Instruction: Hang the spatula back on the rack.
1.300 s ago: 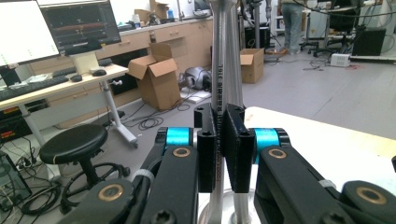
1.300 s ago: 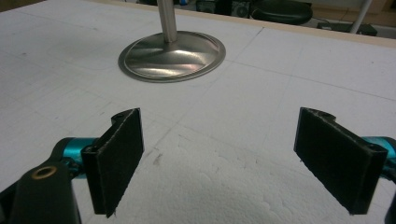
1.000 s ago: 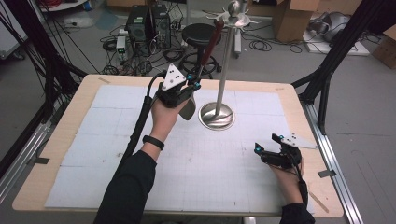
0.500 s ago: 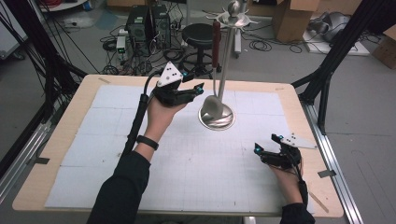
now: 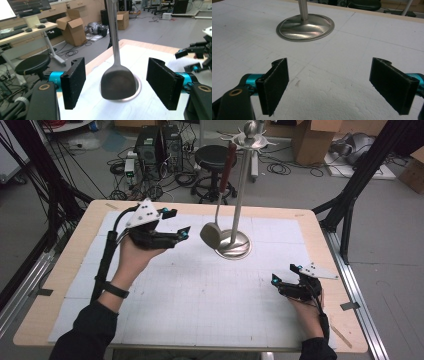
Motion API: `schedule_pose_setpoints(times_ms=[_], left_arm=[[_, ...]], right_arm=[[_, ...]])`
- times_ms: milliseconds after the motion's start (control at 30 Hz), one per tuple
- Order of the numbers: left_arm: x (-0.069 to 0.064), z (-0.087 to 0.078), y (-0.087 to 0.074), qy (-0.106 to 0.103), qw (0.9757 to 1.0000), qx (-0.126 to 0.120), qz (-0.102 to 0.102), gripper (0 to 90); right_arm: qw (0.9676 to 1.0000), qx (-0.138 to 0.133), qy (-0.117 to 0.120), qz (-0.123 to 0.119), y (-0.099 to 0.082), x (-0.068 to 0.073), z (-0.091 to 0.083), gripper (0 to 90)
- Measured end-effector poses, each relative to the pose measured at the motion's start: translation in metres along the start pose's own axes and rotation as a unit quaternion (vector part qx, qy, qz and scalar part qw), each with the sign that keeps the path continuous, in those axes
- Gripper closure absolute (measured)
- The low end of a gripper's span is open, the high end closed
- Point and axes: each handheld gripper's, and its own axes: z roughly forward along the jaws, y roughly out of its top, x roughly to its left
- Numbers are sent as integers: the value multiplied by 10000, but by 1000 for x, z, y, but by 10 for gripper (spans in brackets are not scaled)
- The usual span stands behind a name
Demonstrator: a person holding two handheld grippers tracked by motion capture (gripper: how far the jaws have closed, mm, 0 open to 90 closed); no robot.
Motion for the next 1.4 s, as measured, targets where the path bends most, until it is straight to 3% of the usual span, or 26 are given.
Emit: schedule_pose_setpoints(times_ms=[167,233,433,567,867,967,1033,1200,1400], left_arm=[[10,-36,-19,139,9998,90,89,310],[14,-49,-29,153,9998,144,-43,299],[20,-83,-64,393,9985,384,81,254],[23,-98,-87,471,9983,324,-82,254],[26,-114,-135,588,9971,354,-331,218],[27,-116,-147,619,9961,498,-386,214],[28,-118,-153,664,9958,463,-425,215],[29,-121,-163,692,9950,487,-536,210],[26,-120,-164,680,9952,491,-502,210]], right_arm=[[10000,15,6,-10,0,1,1,153],[10000,14,4,8,0,1,1,153],[10000,32,40,14,-1,3,2,153],[10000,31,28,16,-1,2,2,153],[10000,36,33,38,-2,1,1,153],[10000,36,23,65,-2,0,1,153],[10000,47,20,56,-3,0,1,153],[9999,80,-2,64,-4,-1,1,153],[9999,43,-5,137,-4,-2,-1,153]])
